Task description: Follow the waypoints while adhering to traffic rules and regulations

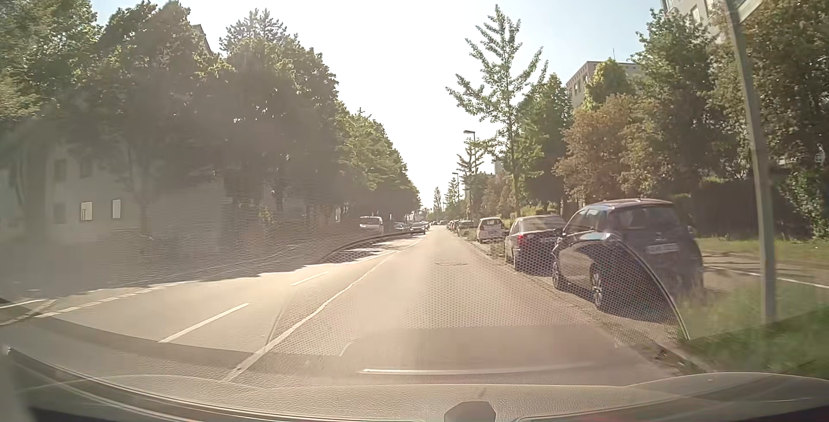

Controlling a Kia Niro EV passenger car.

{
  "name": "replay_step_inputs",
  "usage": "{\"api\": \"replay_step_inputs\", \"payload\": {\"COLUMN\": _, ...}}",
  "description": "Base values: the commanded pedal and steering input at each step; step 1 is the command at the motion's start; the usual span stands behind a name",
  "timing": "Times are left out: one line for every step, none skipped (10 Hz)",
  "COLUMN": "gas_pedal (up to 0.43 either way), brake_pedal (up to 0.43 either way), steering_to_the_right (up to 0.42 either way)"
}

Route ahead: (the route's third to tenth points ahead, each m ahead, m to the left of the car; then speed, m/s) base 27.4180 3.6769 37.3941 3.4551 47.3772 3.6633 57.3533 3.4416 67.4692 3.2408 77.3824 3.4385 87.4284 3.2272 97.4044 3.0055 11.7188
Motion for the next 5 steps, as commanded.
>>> {"api": "replay_step_inputs", "payload": {"gas_pedal": 0.047, "brake_pedal": 0.0, "steering_to_the_right": 0.005}}
{"api": "replay_step_inputs", "payload": {"gas_pedal": 0.047, "brake_pedal": 0.0, "steering_to_the_right": 0.006}}
{"api": "replay_step_inputs", "payload": {"gas_pedal": 0.047, "brake_pedal": 0.0, "steering_to_the_right": 0.006}}
{"api": "replay_step_inputs", "payload": {"gas_pedal": 0.047, "brake_pedal": 0.0, "steering_to_the_right": 0.006}}
{"api": "replay_step_inputs", "payload": {"gas_pedal": 0.047, "brake_pedal": 0.0, "steering_to_the_right": 0.005}}
